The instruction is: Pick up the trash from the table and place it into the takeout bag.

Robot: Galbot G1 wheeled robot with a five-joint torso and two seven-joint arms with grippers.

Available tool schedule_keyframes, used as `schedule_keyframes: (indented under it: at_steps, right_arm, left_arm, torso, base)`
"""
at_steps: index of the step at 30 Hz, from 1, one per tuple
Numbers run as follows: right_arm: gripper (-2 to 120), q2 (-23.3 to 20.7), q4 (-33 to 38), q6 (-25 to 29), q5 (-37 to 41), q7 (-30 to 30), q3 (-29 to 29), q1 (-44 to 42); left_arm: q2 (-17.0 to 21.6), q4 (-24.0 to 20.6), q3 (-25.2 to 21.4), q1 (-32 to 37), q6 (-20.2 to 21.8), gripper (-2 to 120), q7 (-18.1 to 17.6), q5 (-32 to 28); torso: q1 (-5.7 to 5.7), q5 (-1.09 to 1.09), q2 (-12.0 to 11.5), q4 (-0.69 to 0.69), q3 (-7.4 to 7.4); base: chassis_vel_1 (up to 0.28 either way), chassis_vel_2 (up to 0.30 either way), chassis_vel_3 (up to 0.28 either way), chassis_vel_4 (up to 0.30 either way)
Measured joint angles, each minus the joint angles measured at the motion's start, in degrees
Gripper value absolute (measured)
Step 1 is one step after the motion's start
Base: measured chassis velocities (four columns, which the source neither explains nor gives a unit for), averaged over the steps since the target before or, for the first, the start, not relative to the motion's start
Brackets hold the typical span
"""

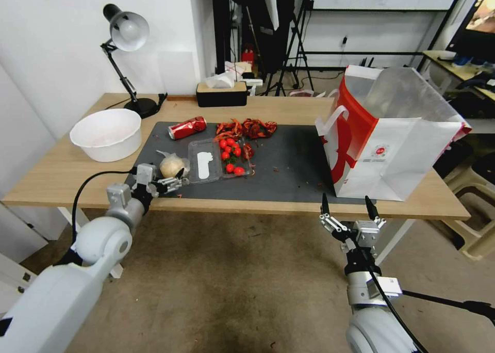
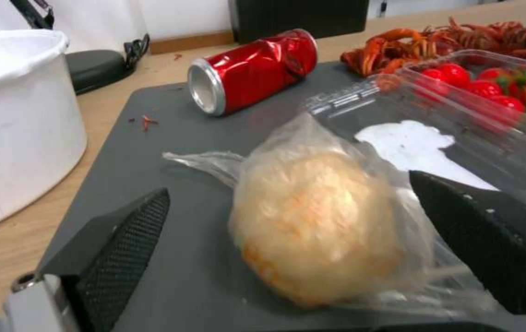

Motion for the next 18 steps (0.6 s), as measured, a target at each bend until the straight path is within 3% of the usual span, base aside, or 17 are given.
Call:
schedule_keyframes:
  at_steps: [4,7,8,11,16,18]
  right_arm:
    - [100,-0.08,0.07,0.01,-0.05,0.02,0.11,-0.07]
    - [100,-0.34,0.2,-0.25,-0.08,0.04,-0.23,0.52]
    - [100,-0.34,0.2,-0.25,-0.08,0.04,-0.23,0.52]
    - [100,-0.31,0.2,-0.48,-0.08,0.04,-0.59,0.75]
    - [100,-0.24,0.18,-0.63,-0.08,0.03,-0.58,0.87]
    - [100,-0.13,0.03,-0.79,-0.07,0.03,-0.51,1.1]
  left_arm:
    - [2.48,0.8,0.53,-4.68,2.51,88,1.62,-2.15]
    - [7.47,1.9,0.05,-10.48,8.33,71,3.84,-9.01]
    - [7.47,1.9,0.05,-10.48,8.33,71,3.84,-9.01]
    - [12.07,3.42,1.99,-16.12,16.22,56,3.9,-19.06]
    - [14.82,6.4,4.25,-21.3,21.73,42,3.43,-23.27]
    - [16.45,9.35,5.59,-25.79,26.16,30,2.38,-24.08]
  torso:
    - [0.0,0.0,0.0,-0.01,0.0]
    - [0.01,0.01,0.0,0.01,0.0]
    - [0.01,0.01,0.0,0.01,0.0]
    - [0.01,0.0,0.0,0.0,0.01]
    - [0.01,0.0,0.0,-0.01,0.0]
    - [0.02,0.0,0.0,0.0,0.0]
  base:
    - [0.0,0.0,0.0,0.0]
    - [0.0,0.0,0.0,0.0]
    - [0.0,0.0,0.0,0.0]
    - [0.0,0.0,0.0,0.0]
    - [0.0,0.0,0.0,0.0]
    - [0.0,0.0,0.0,0.0]
